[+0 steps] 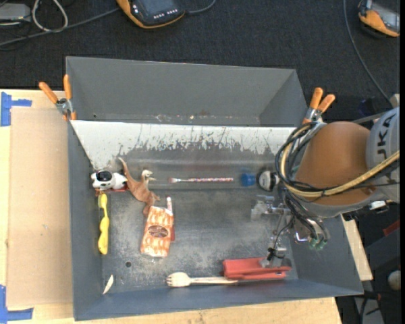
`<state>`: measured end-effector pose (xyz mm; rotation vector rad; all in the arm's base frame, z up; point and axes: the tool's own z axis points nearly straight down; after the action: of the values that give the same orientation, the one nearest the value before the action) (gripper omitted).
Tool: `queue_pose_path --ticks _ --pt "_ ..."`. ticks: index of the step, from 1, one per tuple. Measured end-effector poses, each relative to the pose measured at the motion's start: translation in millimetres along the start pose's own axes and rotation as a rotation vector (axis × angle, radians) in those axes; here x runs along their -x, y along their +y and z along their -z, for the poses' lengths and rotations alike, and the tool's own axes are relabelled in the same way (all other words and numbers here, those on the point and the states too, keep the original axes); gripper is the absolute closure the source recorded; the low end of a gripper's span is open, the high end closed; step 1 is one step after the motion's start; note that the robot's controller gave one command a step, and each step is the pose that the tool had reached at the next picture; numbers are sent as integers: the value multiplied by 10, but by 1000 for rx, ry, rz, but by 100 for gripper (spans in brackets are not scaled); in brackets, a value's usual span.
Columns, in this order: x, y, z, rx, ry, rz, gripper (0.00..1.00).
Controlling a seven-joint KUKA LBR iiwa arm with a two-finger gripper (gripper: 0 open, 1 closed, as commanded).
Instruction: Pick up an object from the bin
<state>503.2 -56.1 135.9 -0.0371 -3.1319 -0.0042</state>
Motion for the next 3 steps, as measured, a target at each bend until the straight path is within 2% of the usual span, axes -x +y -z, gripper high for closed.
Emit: queue_pose_path --ticks 1,2,3 --pt "-158 -240 16 -1 -4 41 0" --pt "-293 -50 -524 -2 -11 120 0" --pt "-281 279 -662 -1 -12 278 100"
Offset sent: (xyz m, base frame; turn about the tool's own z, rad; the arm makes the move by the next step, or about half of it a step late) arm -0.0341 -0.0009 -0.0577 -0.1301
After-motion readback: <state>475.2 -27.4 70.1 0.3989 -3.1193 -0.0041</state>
